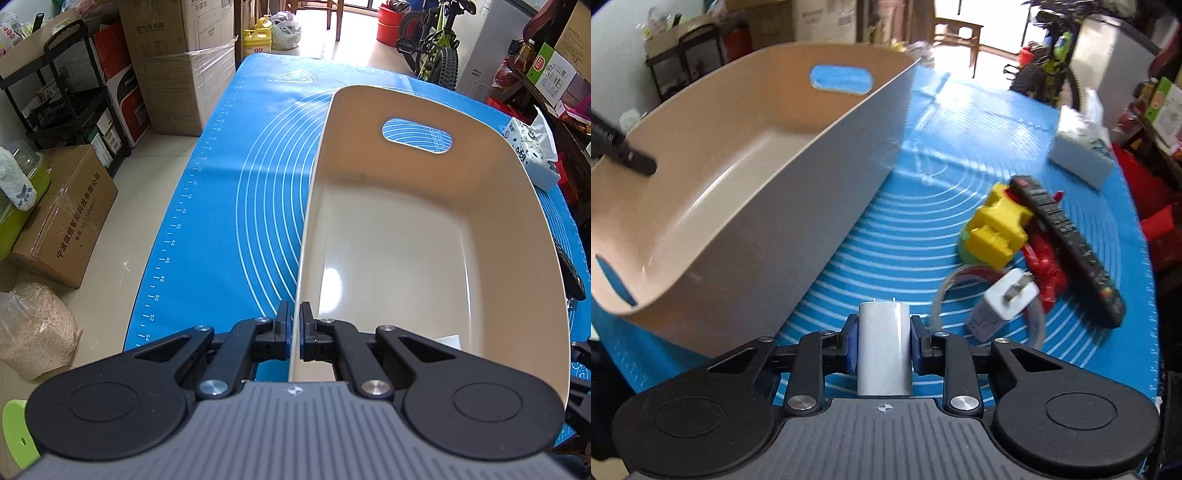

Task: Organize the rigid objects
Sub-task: 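Move the right gripper to the white charger and grasp it, then carry the white charger over the basket and release it inside, then return the right gripper to the second white charger and grasp it, then lift the second charger, carry it over the basket and release it, then move the open right gripper back to the roll of clear tape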

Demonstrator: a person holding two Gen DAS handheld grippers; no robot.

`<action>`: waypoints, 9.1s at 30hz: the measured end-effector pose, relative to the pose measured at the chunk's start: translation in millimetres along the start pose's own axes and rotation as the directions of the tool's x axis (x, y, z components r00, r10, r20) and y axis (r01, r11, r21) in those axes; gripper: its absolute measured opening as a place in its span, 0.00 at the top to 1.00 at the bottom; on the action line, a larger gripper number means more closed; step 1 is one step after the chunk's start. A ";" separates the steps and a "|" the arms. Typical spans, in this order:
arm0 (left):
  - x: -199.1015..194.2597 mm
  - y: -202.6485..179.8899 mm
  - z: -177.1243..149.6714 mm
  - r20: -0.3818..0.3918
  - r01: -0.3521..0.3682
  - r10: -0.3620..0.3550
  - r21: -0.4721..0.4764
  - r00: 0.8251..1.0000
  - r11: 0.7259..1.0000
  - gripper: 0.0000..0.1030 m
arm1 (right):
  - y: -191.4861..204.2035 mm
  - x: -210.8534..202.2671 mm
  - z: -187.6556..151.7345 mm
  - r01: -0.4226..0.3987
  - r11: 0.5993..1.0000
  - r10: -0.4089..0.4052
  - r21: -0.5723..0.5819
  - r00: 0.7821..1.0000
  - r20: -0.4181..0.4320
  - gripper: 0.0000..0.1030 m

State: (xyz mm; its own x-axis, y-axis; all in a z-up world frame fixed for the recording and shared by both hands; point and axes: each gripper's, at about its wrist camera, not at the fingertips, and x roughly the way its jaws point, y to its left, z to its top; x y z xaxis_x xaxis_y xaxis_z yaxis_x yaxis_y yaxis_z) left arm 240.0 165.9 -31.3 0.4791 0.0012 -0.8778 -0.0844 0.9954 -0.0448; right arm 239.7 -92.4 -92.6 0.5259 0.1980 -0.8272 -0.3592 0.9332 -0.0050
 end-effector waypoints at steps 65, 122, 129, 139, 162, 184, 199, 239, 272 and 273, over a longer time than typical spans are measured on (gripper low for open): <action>1.4 -3.7 0.7 -0.009 -0.008 0.008 0.023 1.000 1.000 0.95 | 128.0 15.7 100.7 -0.116 0.984 0.108 -0.134 0.992 -0.067 0.34; 1.0 -4.5 -0.9 -0.009 -0.012 0.012 0.023 1.000 1.000 0.95 | -57.3 13.9 8.9 0.199 0.937 -0.203 0.288 0.979 -0.016 0.50; 1.0 -4.4 -1.0 -0.009 -0.012 0.013 0.023 1.000 1.000 0.95 | -51.9 25.6 12.9 0.236 0.919 -0.235 0.314 0.971 -0.043 0.61; 1.0 -4.1 -0.7 -0.009 -0.012 0.012 0.023 1.000 1.000 0.95 | -50.6 11.0 1.6 0.242 0.913 -0.258 0.328 0.966 0.006 0.69; 1.2 -4.6 -0.7 -0.009 -0.013 0.013 0.023 1.000 1.000 0.95 | -9.8 -96.3 56.1 0.129 0.959 -0.213 0.251 0.915 0.344 0.69; 1.7 -3.9 -0.8 -0.008 -0.015 0.015 0.027 1.000 1.000 0.95 | 100.5 -38.4 118.0 -0.061 0.998 0.064 -0.017 0.970 0.235 0.70; 2.6 -7.7 -0.8 -0.011 -0.015 0.015 0.031 1.000 0.999 0.95 | 116.8 25.4 119.7 -0.146 0.988 0.146 0.040 0.989 0.008 0.70; 3.3 -7.2 -0.5 -0.017 -0.021 0.022 0.035 1.000 0.999 0.95 | 12.6 -89.1 111.6 -0.002 0.990 -0.027 0.140 0.979 0.204 0.02; 3.2 -5.6 -0.7 -0.017 -0.024 0.024 0.036 1.000 0.999 0.94 | -81.2 -10.3 31.8 0.238 0.955 -0.237 0.176 0.971 -0.025 0.04; 3.2 -5.7 -0.7 -0.017 -0.024 0.025 0.036 1.000 0.999 0.94 | -82.5 -7.5 28.2 0.237 0.954 -0.234 0.182 0.972 -0.038 0.06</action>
State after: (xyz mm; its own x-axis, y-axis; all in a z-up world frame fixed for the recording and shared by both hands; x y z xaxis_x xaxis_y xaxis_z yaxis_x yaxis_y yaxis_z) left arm 241.4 160.1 -34.2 0.4621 0.0241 -0.8865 -0.0641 0.9979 -0.0063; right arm 287.2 -162.5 -70.2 0.5656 -0.0371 -0.8238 -0.0777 0.9922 -0.0980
